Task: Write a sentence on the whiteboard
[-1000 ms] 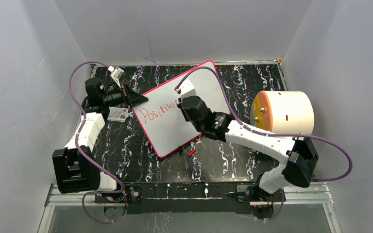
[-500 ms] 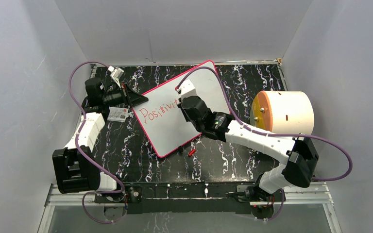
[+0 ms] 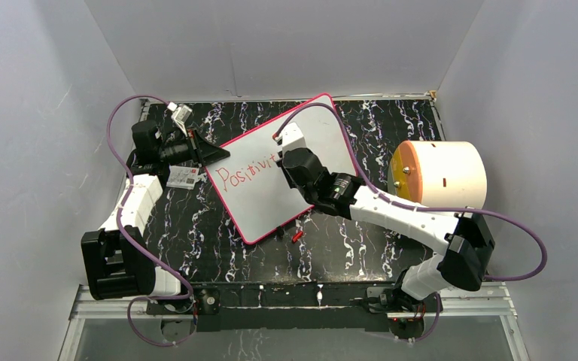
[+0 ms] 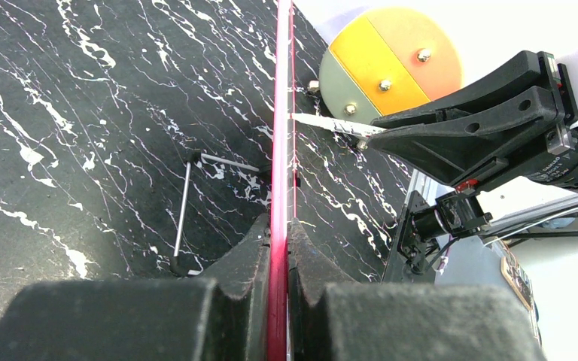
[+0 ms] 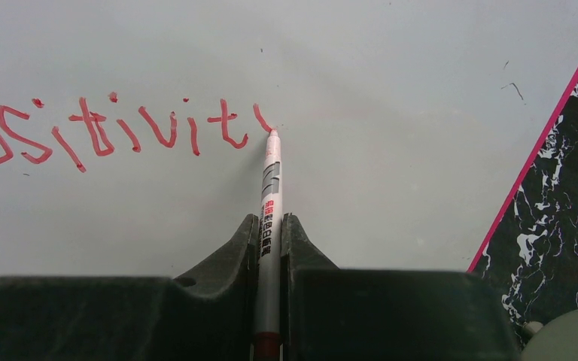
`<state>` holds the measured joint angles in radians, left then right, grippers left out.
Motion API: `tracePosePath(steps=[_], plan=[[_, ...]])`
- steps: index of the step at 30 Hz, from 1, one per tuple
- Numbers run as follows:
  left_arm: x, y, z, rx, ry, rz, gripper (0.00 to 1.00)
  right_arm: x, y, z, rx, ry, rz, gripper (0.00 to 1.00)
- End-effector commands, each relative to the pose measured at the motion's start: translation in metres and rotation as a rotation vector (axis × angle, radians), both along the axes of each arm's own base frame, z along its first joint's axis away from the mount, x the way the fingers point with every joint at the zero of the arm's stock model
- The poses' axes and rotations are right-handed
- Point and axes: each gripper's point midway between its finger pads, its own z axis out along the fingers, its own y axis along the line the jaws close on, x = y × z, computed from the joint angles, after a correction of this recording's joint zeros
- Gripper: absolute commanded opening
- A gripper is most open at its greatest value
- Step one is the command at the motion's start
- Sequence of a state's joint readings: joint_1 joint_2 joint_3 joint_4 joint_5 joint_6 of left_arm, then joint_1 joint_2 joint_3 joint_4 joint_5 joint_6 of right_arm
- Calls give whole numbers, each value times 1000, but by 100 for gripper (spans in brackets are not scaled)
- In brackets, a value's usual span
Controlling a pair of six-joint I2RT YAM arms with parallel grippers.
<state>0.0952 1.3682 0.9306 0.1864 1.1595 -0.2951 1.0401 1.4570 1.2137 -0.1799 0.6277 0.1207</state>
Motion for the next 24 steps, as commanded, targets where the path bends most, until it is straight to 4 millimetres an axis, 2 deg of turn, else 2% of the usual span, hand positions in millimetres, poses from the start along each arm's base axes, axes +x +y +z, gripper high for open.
tracePosePath(steps=[1,9,24], plan=[[12,10,-31,80,34,84,0,1,-4,27,78,-39,-12,0],[12,10,-31,80,34,83,0,5,-3,41,112,-82,-12,0],[12,10,-31,78,35,82,0,14,-2,40,114,-89,-29,0]])
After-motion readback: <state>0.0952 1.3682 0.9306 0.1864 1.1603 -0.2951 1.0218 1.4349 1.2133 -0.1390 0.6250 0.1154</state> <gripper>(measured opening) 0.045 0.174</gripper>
